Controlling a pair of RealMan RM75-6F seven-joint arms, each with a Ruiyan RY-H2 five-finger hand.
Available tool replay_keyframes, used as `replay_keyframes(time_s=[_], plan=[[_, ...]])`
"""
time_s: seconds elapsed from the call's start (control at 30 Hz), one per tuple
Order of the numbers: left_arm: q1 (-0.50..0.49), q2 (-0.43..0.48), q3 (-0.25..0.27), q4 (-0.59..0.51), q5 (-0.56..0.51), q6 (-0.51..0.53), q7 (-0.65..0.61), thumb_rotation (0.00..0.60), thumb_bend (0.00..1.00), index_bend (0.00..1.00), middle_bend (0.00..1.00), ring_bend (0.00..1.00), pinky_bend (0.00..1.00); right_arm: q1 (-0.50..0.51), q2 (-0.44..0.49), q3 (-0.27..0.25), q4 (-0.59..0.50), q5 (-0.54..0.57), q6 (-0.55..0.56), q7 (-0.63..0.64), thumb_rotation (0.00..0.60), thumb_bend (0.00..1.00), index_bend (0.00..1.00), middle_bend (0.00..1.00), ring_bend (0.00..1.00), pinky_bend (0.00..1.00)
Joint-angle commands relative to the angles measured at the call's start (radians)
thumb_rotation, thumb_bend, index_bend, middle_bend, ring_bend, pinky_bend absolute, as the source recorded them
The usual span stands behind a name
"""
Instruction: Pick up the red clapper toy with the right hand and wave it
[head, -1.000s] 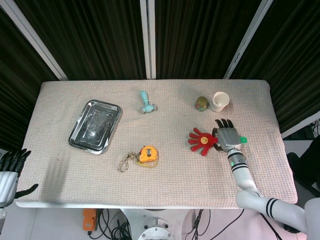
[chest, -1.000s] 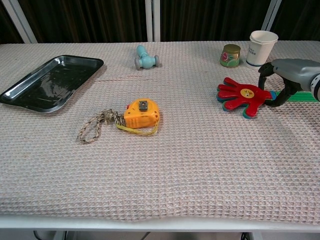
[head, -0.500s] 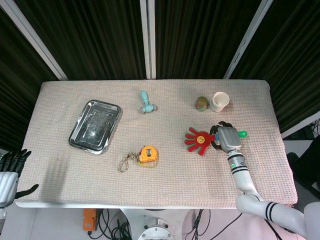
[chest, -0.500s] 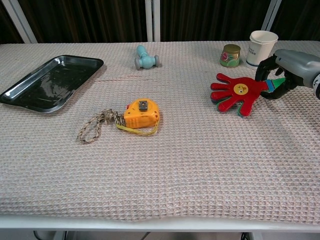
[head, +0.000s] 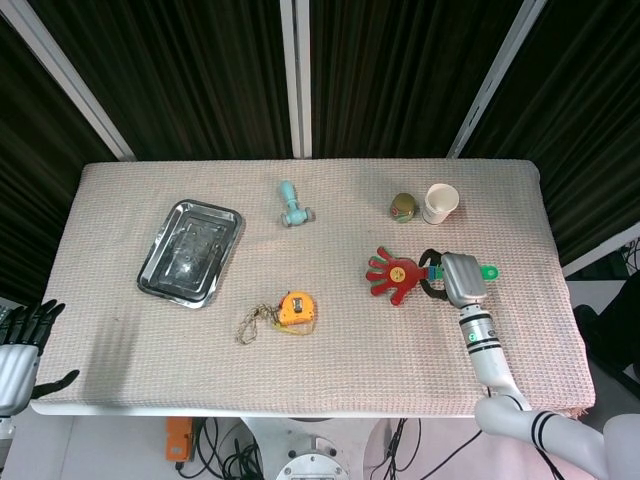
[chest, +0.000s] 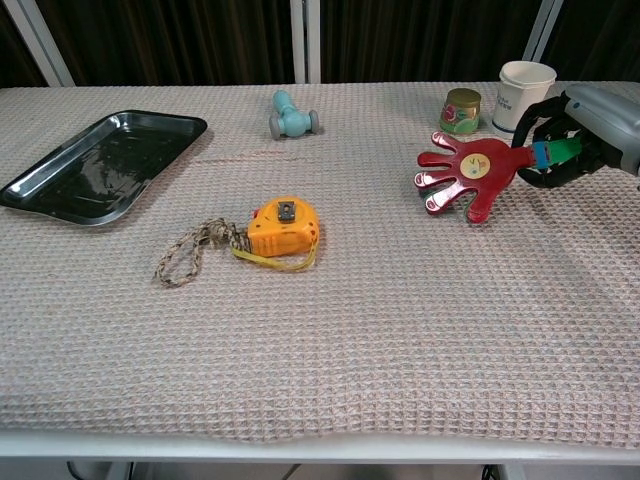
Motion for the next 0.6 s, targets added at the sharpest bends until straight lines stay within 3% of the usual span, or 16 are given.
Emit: replay_keyframes(time_s=[0.03,0.37,0.6], plan=[[0.001,0.001,0.0,-0.002,-0.001,0.0,0.001,0.6,0.11,0.09,0.04,0.0,0.0,-0.01,-0.003,0.002,0.002,-0.033,0.023,0.049,0.6,0.42,0.87,0.7,0.65,0.85],[0.004,0.005,0.001,-0.013,-0.002,0.002,-0.002,0.6,0.11,0.09,0.04,0.0,0.0,-0.042,0.021,0.016,-0.057,-0.096,0.067,0.25,0.6,0.44,0.94,0.76,0.76,0.92],[0.005,0.01,0.0,-0.022,-0.006,0.001,0.0,0.6,0.11,0.09,0.04,0.0,0.0,-0.052,0.079,0.015,-0.165,-0.168,0.039,0.593,0.6,0.44,0.96,0.79,0.78,0.93]])
